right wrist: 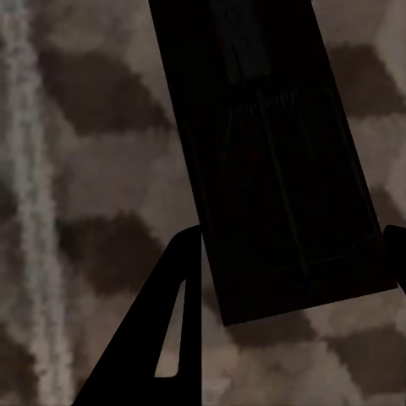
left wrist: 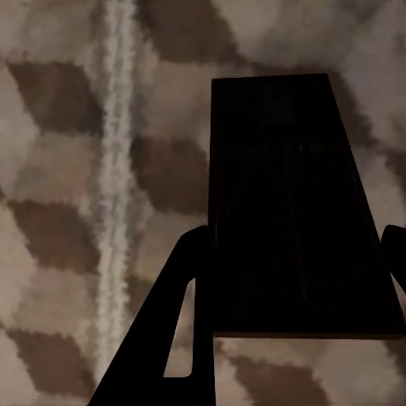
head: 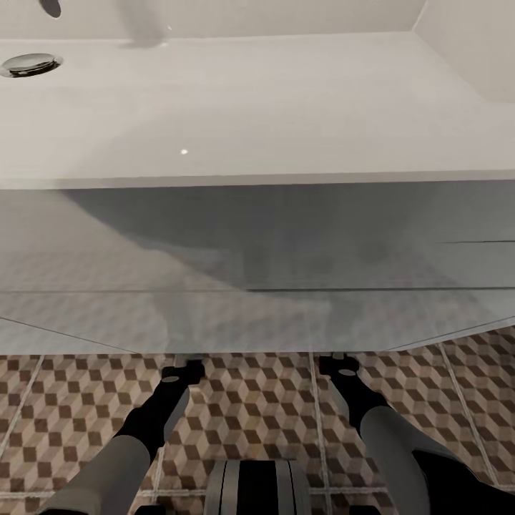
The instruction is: Take the four mousetraps from the cabinet in the bathroom and place them on the bathroom floor. Make sure all four end up on the same floor surface, and ensure that at least two of them are either under or directly next to the same bathroom sink.
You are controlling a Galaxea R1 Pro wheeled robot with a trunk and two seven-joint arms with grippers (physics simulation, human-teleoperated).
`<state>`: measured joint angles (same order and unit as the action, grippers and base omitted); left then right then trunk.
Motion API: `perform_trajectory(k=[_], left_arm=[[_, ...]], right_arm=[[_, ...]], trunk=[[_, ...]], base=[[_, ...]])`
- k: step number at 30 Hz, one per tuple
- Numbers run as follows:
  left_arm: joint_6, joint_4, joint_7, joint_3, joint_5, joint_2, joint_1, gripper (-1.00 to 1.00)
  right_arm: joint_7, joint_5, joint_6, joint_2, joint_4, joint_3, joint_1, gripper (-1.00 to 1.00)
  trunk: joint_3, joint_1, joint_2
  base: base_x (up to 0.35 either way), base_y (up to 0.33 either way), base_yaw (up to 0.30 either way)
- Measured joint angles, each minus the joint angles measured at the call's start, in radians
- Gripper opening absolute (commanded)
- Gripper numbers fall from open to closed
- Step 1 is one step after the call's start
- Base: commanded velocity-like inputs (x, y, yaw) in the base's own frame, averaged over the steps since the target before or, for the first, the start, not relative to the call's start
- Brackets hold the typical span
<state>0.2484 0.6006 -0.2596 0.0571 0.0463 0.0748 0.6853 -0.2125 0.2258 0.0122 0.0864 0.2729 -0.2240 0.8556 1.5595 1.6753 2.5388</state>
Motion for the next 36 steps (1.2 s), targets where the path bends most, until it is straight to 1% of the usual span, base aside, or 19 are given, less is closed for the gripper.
perform_trajectory(k=[9,17,19,23,25,36], left_arm=[[-0.004,-0.001,0.0,0.0,-0.001,0.0,0.0,-1.0],[-0.012,0.0,-0.001,0.0,-0.006,0.0,0.0,-1.0],[-0.031,-0.003,-0.001,0.0,-0.006,0.0,0.0,-1.0],[-0.096,-0.016,0.0,0.0,-0.008,0.0,0.0,-1.0],[-0.113,-0.022,0.0,0.0,-0.008,0.0,0.0,-1.0],[-0.134,-0.03,0.0,0.0,-0.008,0.0,0.0,-1.0]], right_arm=[[0.0,0.0,0.009,0.0,-0.004,0.0,0.0,-1.0],[0.0,0.0,0.002,0.0,-0.043,0.001,0.0,-1.0],[0.0,0.0,0.001,0.0,-0.047,0.001,0.0,-1.0],[0.0,-0.001,0.0,0.0,-0.051,0.002,0.0,-1.0],[0.0,-0.001,-0.001,0.0,-0.052,0.002,0.0,-1.0],[0.0,0.0,0.0,0.002,-0.052,0.001,0.0,-1.0]], trunk=[[0.0,0.0,0.0],[0.0,0.0,0.0],[0.0,0.0,0.0],[0.0,0.0,0.0],[0.0,0.0,0.0],[0.0,0.0,0.0]], base=[[0.0,0.0,0.0],[0.0,0.0,0.0],[0.0,0.0,0.0],[0.0,0.0,0.0],[0.0,0.0,0.0],[0.0,0.0,0.0]])
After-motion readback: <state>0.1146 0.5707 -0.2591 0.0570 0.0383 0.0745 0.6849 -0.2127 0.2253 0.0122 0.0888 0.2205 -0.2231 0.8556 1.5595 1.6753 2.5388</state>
